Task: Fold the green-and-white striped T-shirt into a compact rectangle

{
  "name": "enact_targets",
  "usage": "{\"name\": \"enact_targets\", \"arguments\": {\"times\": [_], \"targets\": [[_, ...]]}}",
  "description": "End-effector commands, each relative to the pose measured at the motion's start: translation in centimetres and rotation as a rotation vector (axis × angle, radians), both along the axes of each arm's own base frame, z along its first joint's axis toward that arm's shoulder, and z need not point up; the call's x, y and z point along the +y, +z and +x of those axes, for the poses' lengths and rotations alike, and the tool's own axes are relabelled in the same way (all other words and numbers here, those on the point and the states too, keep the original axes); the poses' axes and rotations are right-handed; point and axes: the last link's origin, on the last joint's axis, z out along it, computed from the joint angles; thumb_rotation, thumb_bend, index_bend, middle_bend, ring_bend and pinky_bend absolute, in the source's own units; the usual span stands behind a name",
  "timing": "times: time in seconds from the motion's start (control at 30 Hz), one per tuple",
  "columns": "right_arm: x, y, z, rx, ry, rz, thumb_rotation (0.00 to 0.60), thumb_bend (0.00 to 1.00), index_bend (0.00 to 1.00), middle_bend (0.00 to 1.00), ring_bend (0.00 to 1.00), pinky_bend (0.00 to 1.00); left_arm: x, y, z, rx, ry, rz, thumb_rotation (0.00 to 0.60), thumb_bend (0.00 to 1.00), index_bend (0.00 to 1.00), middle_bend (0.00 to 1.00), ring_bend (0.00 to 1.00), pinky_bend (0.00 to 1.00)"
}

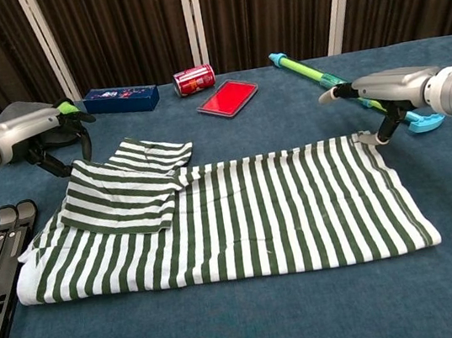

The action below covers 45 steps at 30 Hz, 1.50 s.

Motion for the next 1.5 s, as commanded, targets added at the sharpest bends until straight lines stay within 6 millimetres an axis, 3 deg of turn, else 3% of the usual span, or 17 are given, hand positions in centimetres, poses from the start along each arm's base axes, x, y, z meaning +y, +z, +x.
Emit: {"name": "enact_targets", "arguments": {"times": [0.03, 0.2, 0.47, 0.9, 0.93, 0.97, 1.03, 1.07, 1.1, 1.17, 1.5], "targets": [[0.2, 0.3, -0.1, -0.003, 0.004, -0.006, 0.600, 0.32, 0.07, 0.00, 0.00, 0.00, 0.0, 0.0, -0.1, 0.001, 0.002, -0.001, 0.600, 0.62, 0.85, 0.00, 0.00, 0.00], [0.4, 1.2, -0.1, -0.035, 0.013, -0.032, 0.600, 0.26, 0.07, 0.00, 0.00, 0.00, 0.2, 0.0, -0.3, 0.002, 0.012, 0.003, 0.600, 0.62, 0.85, 0.00, 0.00, 0.00], [0.7, 3.1, 0.3, -0.075, 0.049, -0.072, 0.600, 0.26, 0.07, 0.00, 0.00, 0.00, 0.8, -0.1, -0.6, -0.009, 0.036, 0.013, 0.600, 0.62, 0.85, 0.00, 0.00, 0.00], [4.6, 6.9, -0.9, -0.092, 0.110, -0.093, 0.600, 0.19, 0.09, 0.00, 0.00, 0.00, 1.9, -0.4, -1.5, 0.004, 0.095, 0.011, 0.600, 0.62, 0.84, 0.00, 0.00, 0.00], [5.0, 7.1, -0.9, -0.092, 0.111, -0.094, 0.600, 0.19, 0.09, 0.00, 0.00, 0.00, 2.0, -0.5, -1.5, 0.004, 0.100, 0.012, 0.600, 0.62, 0.81, 0.00, 0.00, 0.00], [5.2, 7.2, -1.0, -0.092, 0.112, -0.094, 0.600, 0.19, 0.09, 0.00, 0.00, 0.00, 2.0, -0.5, -1.6, 0.007, 0.104, 0.011, 0.600, 0.59, 0.71, 0.00, 0.00, 0.00], [5.7, 7.4, -1.1, -0.091, 0.116, -0.093, 0.600, 0.18, 0.09, 0.00, 0.00, 0.00, 2.1, -0.7, -1.6, 0.008, 0.108, 0.008, 0.600, 0.41, 0.33, 0.00, 0.00, 0.00], [5.9, 7.5, -1.1, -0.089, 0.119, -0.093, 0.600, 0.18, 0.09, 0.00, 0.00, 0.00, 2.0, -0.8, -1.5, 0.004, 0.109, 0.007, 0.600, 0.25, 0.13, 0.00, 0.00, 0.00], [6.1, 7.6, -1.1, -0.088, 0.121, -0.092, 0.600, 0.18, 0.09, 0.00, 0.00, 0.00, 2.0, -0.9, -1.5, -0.003, 0.112, 0.007, 0.600, 0.11, 0.01, 0.00, 0.00, 0.00], [6.5, 7.7, -1.2, -0.086, 0.126, -0.093, 0.600, 0.18, 0.10, 0.00, 0.00, 0.00, 1.9, -0.9, -1.6, -0.025, 0.118, 0.013, 0.600, 0.01, 0.00, 0.00, 0.00, 0.00], [9.0, 9.3, -1.6, -0.103, 0.152, -0.120, 0.600, 0.17, 0.10, 0.00, 0.00, 0.00, 1.7, 1.5, -1.8, -0.075, 0.065, 0.090, 0.600, 0.00, 0.00, 0.00, 0.00, 0.00]]}}
